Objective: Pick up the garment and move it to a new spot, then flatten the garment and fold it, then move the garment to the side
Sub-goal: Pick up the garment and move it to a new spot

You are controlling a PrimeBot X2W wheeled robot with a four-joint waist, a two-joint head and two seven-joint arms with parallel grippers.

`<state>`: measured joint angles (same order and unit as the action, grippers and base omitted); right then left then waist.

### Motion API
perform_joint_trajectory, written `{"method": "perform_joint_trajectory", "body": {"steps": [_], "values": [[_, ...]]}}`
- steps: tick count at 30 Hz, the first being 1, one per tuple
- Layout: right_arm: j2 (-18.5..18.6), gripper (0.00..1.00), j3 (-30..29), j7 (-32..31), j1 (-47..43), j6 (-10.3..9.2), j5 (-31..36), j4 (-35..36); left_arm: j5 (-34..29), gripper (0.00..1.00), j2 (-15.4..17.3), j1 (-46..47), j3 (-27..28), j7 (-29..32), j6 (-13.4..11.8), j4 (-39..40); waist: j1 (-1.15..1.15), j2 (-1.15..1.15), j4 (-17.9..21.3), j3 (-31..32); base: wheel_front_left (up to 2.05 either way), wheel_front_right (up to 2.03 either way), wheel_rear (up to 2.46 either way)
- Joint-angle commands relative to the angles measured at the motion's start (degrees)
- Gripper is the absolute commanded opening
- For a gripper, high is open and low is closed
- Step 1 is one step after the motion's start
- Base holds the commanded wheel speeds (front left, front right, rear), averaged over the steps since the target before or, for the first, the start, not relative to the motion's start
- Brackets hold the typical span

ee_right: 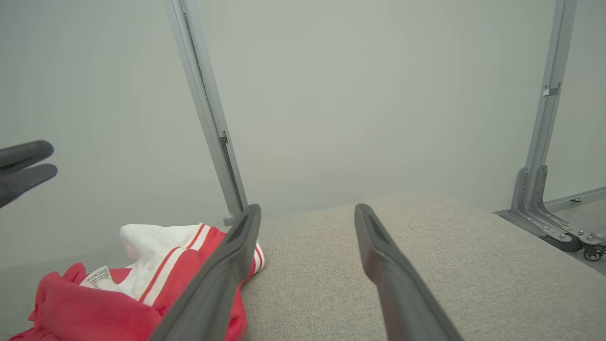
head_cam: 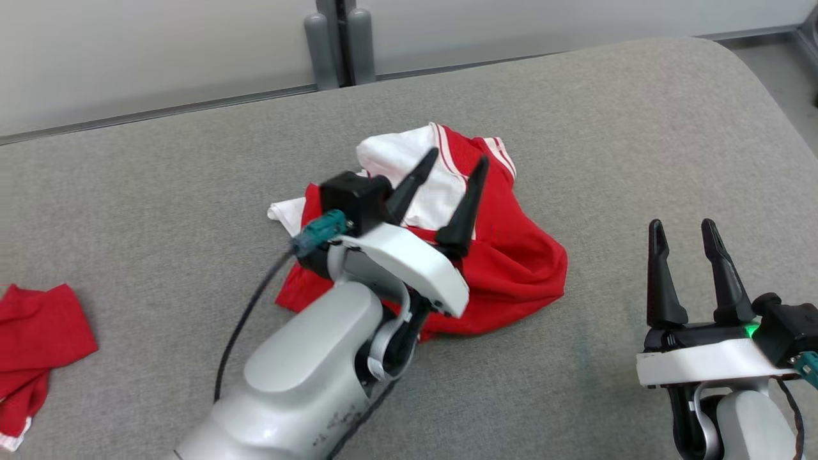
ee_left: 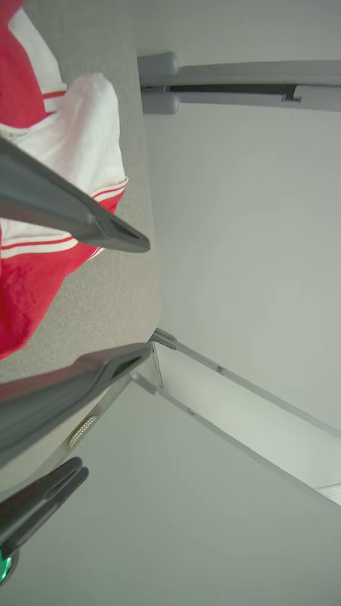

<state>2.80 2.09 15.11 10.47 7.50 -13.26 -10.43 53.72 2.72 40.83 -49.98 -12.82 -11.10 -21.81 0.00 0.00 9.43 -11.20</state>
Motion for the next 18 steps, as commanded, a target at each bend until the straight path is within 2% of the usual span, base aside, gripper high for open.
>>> {"method": "perform_joint_trajectory", "body": {"steps": [1, 4, 6, 9, 11, 15, 18], "values": [[0.2, 1.0, -0.4, 0.1, -0.5, -0.01, 0.5, 0.1, 0.2, 1.0, 0.4, 1.0, 1.6, -0.8, -0.1, -0.9, 0.0, 0.0, -2.1, 1.3, 0.0, 0.0, 0.0], [0.1, 1.0, -0.5, 0.1, -1.1, -0.02, 1.2, 0.1, -2.3, 1.0, 3.7, 1.6, 5.8, -2.1, 0.0, -2.6, 0.0, 0.0, -4.7, 2.8, 0.0, 0.0, 0.0], [0.1, 1.0, -0.2, 0.1, -1.3, -0.01, 1.9, 0.3, -3.7, 1.0, 5.6, 0.1, 8.6, -2.4, 1.0, -2.3, 0.0, 0.0, -6.5, 3.6, 0.0, 0.0, 0.0], [0.2, 1.0, 0.9, 0.1, -2.5, -0.03, 3.7, 0.1, -5.8, 1.0, 8.4, -4.7, 13.6, -2.3, 5.7, 0.9, 0.0, 0.0, -8.9, 5.0, 0.0, 0.0, 0.0], [0.3, 1.0, 0.8, 0.1, -3.0, -0.02, 4.7, -0.1, -8.9, 1.0, 11.0, -8.5, 16.6, -2.3, 7.4, 2.6, 0.0, 0.0, -10.6, 5.9, 0.0, 0.0, 0.0], [0.2, 1.0, 0.3, 0.1, -4.4, -0.01, 5.8, -0.3, -13.8, 1.0, 11.5, -18.3, 21.9, -2.4, 9.3, 5.4, 0.0, 0.0, -13.3, 7.5, 0.0, 0.0, 0.0], [0.2, 1.0, 0.5, 0.1, -5.7, -0.02, 5.9, -0.4, -17.5, 1.0, 10.1, -25.9, 26.6, -2.4, 10.4, 7.8, 0.0, 0.0, -14.6, 8.9, 0.0, 0.0, 0.0]]}}
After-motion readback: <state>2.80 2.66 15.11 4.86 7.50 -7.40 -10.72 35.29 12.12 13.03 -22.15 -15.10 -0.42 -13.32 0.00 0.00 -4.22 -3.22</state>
